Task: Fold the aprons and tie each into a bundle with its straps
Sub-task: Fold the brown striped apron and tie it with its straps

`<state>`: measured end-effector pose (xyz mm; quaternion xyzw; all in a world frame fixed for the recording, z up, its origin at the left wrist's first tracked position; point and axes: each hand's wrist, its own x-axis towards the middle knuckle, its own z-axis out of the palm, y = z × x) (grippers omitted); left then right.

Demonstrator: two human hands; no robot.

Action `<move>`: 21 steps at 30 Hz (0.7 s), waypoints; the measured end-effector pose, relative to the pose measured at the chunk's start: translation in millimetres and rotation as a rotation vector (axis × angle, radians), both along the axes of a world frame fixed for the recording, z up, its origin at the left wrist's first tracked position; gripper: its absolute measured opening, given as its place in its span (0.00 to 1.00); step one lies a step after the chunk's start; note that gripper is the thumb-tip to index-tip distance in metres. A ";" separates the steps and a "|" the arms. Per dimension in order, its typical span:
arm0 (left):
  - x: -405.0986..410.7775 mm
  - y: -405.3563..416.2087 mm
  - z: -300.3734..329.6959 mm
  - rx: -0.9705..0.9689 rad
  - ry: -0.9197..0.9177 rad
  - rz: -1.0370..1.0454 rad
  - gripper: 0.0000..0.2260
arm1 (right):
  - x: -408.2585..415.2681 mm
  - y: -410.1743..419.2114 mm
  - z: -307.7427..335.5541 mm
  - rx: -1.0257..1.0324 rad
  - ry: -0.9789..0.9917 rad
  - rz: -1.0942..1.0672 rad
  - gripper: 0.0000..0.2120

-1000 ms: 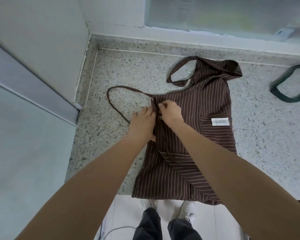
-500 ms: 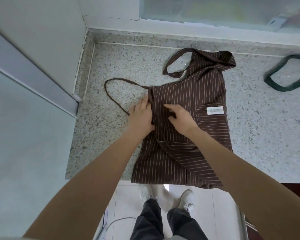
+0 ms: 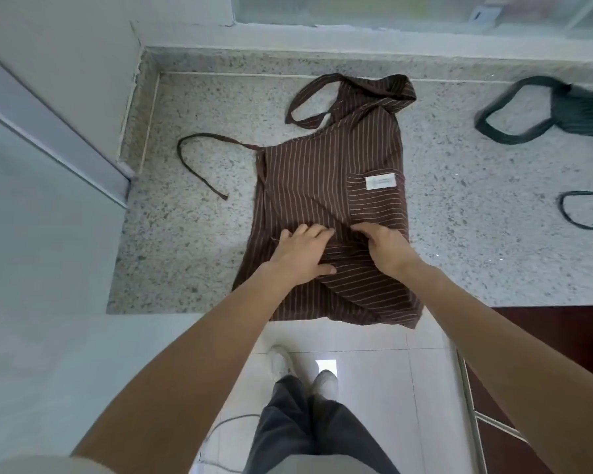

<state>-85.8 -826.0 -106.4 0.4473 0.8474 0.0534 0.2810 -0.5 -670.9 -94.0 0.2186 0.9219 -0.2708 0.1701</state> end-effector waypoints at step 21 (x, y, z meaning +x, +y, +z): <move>25.6 -107.6 21.5 -0.154 0.047 0.140 0.10 | 42.9 -25.6 -15.2 0.048 -0.095 0.075 0.41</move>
